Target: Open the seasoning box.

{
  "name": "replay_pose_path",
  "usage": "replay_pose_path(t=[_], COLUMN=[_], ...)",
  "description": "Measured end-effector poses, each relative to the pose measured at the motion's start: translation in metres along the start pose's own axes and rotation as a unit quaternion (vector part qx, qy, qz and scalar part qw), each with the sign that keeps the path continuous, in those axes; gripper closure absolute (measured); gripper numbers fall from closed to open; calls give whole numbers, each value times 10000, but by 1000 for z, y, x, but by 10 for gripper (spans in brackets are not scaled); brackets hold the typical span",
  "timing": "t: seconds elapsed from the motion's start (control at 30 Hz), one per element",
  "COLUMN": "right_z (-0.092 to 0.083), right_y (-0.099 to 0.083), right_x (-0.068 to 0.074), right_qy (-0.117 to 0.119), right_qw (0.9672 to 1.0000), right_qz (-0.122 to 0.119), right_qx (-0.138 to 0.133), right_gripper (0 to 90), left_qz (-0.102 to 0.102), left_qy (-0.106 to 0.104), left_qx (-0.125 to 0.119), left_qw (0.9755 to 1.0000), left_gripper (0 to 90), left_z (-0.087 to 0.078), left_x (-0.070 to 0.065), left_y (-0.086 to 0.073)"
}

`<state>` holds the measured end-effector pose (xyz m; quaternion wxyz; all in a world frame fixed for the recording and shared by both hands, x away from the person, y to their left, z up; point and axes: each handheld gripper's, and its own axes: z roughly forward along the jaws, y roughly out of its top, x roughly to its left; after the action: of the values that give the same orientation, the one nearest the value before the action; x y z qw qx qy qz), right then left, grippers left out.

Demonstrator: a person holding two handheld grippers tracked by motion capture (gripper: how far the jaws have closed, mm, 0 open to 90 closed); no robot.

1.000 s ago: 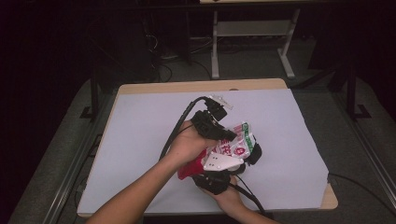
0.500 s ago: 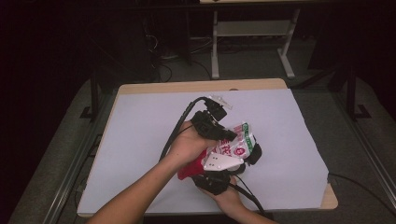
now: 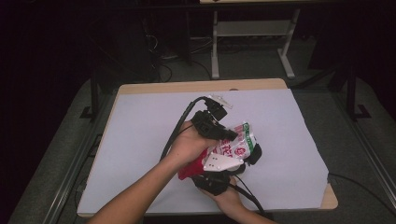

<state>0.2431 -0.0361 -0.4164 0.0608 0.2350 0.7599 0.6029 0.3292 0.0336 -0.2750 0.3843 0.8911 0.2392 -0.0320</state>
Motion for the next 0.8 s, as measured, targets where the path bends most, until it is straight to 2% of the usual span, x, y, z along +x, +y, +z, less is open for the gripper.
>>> replay_pose_path(t=[0.8], right_z=[1], right_y=[1], right_x=[0], right_qy=[44], right_qw=[10000], right_qz=[57], right_qx=[9], right_gripper=[900], left_qz=[18], left_qy=[60], left_qx=[36], left_qw=[10000], left_gripper=[899], left_z=[0], left_x=[1], left_y=[0])
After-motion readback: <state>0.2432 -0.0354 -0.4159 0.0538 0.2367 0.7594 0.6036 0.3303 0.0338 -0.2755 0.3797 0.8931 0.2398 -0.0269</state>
